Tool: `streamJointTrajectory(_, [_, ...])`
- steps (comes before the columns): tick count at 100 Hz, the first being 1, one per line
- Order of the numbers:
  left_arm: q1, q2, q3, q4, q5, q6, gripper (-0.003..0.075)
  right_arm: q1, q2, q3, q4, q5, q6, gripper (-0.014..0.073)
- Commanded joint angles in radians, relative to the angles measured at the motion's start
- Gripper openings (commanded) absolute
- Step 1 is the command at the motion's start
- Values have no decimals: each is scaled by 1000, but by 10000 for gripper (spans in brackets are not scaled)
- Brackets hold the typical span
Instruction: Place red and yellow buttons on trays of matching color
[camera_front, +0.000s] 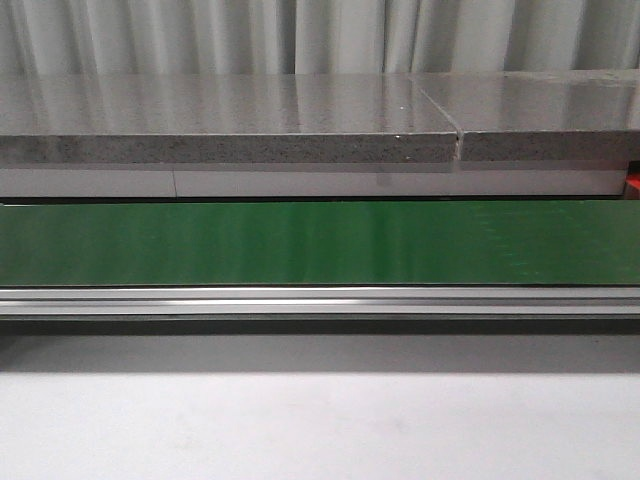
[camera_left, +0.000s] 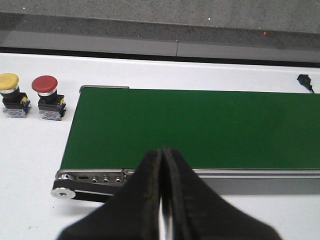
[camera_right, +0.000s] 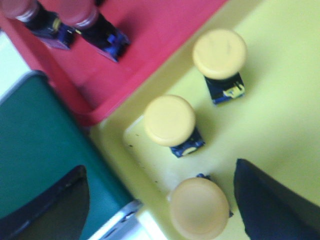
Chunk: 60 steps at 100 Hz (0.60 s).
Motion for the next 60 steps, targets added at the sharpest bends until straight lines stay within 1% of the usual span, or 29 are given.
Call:
streamJointTrajectory(1, [-6, 5, -27, -6, -71, 2, -19, 24, -86, -35, 13, -27, -7, 595])
streamJointTrajectory(20, [-6, 5, -27, -6, -71, 2, -19, 168, -210, -35, 13, -62, -96, 594])
streamJointTrajectory(44, [-6, 5, -27, -6, -71, 2, -19, 389, -333, -35, 13, -84, -248, 594])
streamJointTrajectory(60, [-6, 5, -27, -6, -71, 2, -19, 492, -416, -35, 13, -71, -328, 591])
